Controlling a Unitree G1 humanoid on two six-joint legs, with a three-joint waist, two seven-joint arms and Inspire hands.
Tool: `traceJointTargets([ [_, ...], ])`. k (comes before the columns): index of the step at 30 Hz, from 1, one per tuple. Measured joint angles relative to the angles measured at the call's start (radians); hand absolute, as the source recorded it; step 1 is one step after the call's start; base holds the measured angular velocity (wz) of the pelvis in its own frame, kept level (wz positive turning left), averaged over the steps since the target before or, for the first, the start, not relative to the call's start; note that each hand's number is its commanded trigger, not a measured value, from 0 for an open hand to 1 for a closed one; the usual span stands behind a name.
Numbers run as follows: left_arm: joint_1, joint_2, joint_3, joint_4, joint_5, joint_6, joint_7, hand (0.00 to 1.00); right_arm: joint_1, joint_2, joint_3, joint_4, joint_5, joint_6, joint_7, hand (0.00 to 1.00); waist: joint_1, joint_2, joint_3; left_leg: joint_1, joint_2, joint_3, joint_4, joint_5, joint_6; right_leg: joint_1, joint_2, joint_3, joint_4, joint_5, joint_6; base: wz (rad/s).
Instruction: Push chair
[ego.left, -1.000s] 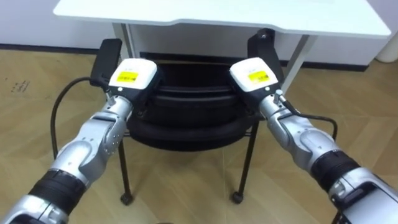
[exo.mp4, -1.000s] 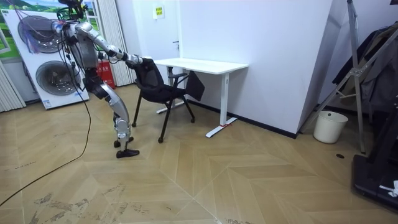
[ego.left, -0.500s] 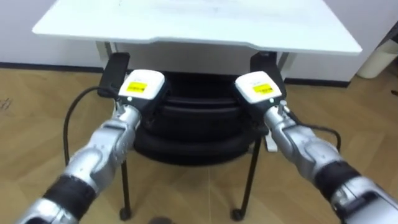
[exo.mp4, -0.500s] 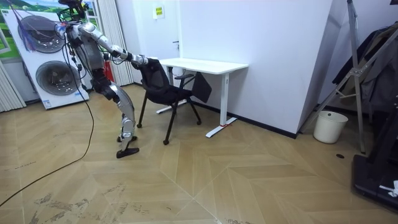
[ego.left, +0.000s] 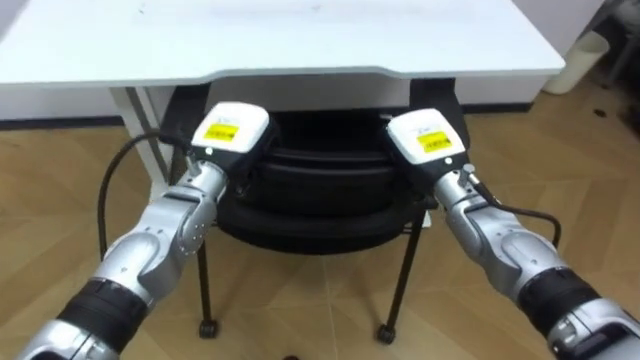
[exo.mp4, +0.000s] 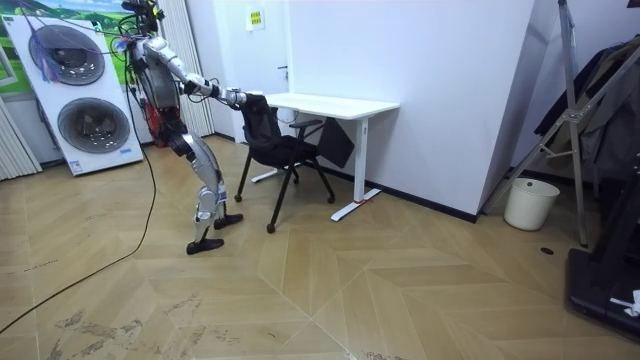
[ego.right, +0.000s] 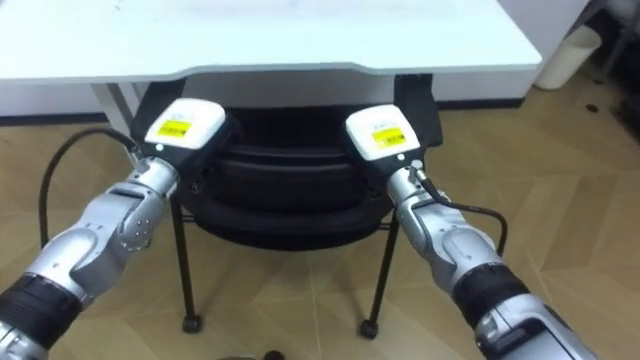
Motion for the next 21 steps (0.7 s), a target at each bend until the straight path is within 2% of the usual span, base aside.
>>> traceJointTargets([
  [2,-0.007,-0.001,0.001,-0.011,0.003,0.007,-0.009,1.0,0.0,-0.002,-0.013,-0.007,-0.001,0.0,0.0,1.0,-0.027,-0.009,0.0,-0.003,0.009,0.043,0.01,-0.012,0.019,-0.002,-0.019,-0.014,0.007,-0.015,0.014,0.27],
  [3,-0.007,-0.001,0.001,-0.012,0.003,0.007,-0.011,1.0,0.0,-0.003,-0.013,-0.008,-0.002,0.0,0.0,1.0,-0.034,-0.009,-0.0001,-0.001,0.01,0.05,0.011,-0.014,0.021,0.001,-0.027,-0.016,0.001,-0.018,0.015,0.15],
  [4,-0.007,-0.003,0.0,-0.013,0.003,0.006,-0.014,1.0,0.006,-0.007,-0.013,-0.013,-0.002,0.0,-0.002,1.0,-0.036,-0.011,-0.0006,0.004,0.004,0.042,0.023,-0.019,0.022,0.011,-0.046,-0.028,-0.015,-0.018,0.016,-0.2],
  [5,-0.001,0.002,0.0,-0.026,0.002,0.004,-0.016,1.0,0.008,-0.01,-0.013,-0.021,-0.002,0.0,0.0,1.0,-0.025,-0.017,0.0006,-0.012,0.005,-0.019,0.105,-0.051,0.02,0.018,-0.08,-0.073,-0.005,-0.02,0.017,-0.5],
  [6,0.006,0.009,0.002,-0.037,0.001,0.003,-0.015,1.0,0.007,-0.009,-0.014,-0.025,-0.002,0.0,0.004,1.0,-0.016,-0.008,-0.0085,-0.025,0.005,-0.057,0.162,-0.091,0.02,0.019,-0.104,-0.103,0.03,-0.032,0.012,-0.81],
  [7,0.0,0.025,0.007,-0.058,0.002,0.002,-0.015,1.0,0.001,0.0,-0.022,-0.034,0.005,0.007,0.007,1.0,0.013,-0.012,-0.0014,-0.047,-0.001,-0.068,0.232,-0.136,0.044,0.007,-0.144,-0.148,0.161,-0.057,0.026,-0.41],
  [8,-0.005,0.027,0.008,-0.058,0.014,0.004,-0.016,1.0,0.002,0.014,-0.023,-0.028,0.012,0.02,0.012,1.0,0.005,-0.042,-0.0023,-0.047,-0.015,-0.064,0.242,-0.151,0.058,0.016,-0.157,-0.17,0.249,-0.056,0.03,-0.1],
  [9,-0.005,0.026,0.01,-0.06,0.02,0.005,-0.016,1.0,0.002,0.011,-0.023,-0.031,0.015,0.018,0.019,1.0,0.005,-0.05,-0.0059,-0.047,-0.014,-0.059,0.241,-0.153,0.06,0.026,-0.149,-0.188,0.267,-0.053,0.033,0.11],
  [10,-0.004,0.024,0.016,-0.065,0.026,0.004,-0.015,1.0,0.001,0.005,-0.023,-0.04,0.018,0.014,0.024,1.0,0.019,-0.054,-0.0072,-0.047,-0.013,-0.056,0.239,-0.154,0.059,0.048,-0.127,-0.23,0.267,-0.049,0.033,-0.14],
  [11,-0.003,0.016,0.028,-0.067,0.026,0.005,-0.012,1.0,-0.01,-0.002,-0.023,-0.046,0.014,0.014,0.019,1.0,0.027,-0.039,0.0028,-0.046,-0.01,-0.056,0.237,-0.152,0.057,0.063,-0.124,-0.252,0.23,-0.052,0.029,-0.2],
  [12,-0.003,0.012,0.037,-0.068,0.026,0.005,-0.011,1.0,-0.017,-0.005,-0.023,-0.049,0.009,0.014,0.018,1.0,0.027,-0.032,0.008,-0.047,-0.01,-0.056,0.233,-0.15,0.055,0.067,-0.124,-0.256,0.217,-0.054,0.032,-0.12],
  [14,-0.003,0.006,0.048,-0.067,0.024,0.005,0.002,1.0,-0.023,-0.01,-0.023,-0.066,-0.001,0.022,0.016,1.0,0.033,-0.029,0.0103,-0.049,-0.021,-0.056,0.205,-0.137,0.048,0.063,-0.13,-0.279,0.183,-0.06,0.033,0.0],
  [17,-0.006,0.0,0.05,-0.066,0.026,0.006,0.012,1.0,-0.026,-0.015,-0.02,-0.067,-0.003,0.029,-0.002,1.0,0.035,-0.033,0.0108,-0.048,-0.034,-0.062,0.182,-0.119,0.044,0.062,-0.129,-0.279,0.169,-0.058,0.03,0.07],
  [18,-0.008,-0.002,0.051,-0.064,0.026,0.006,0.012,1.0,-0.027,-0.013,-0.02,-0.067,-0.003,0.034,-0.005,1.0,0.036,-0.032,0.0111,-0.048,-0.038,-0.063,0.178,-0.115,0.046,0.067,-0.125,-0.278,0.169,-0.055,0.023,0.1],
  [20,-0.02,-0.013,0.051,-0.051,0.035,0.003,0.013,1.0,-0.024,-0.013,-0.019,-0.059,-0.003,0.042,-0.028,1.0,0.03,-0.029,0.0127,-0.044,-0.047,-0.089,0.168,-0.111,0.043,0.063,-0.111,-0.278,0.169,-0.034,-0.004,0.23],
  [21,-0.023,-0.016,0.049,-0.046,0.042,0.003,0.015,1.0,-0.024,-0.012,-0.019,-0.052,0.0,0.043,-0.037,1.0,0.028,-0.026,0.0152,-0.04,-0.045,-0.099,0.166,-0.11,0.041,0.063,-0.103,-0.275,0.17,-0.022,-0.005,0.33],
])
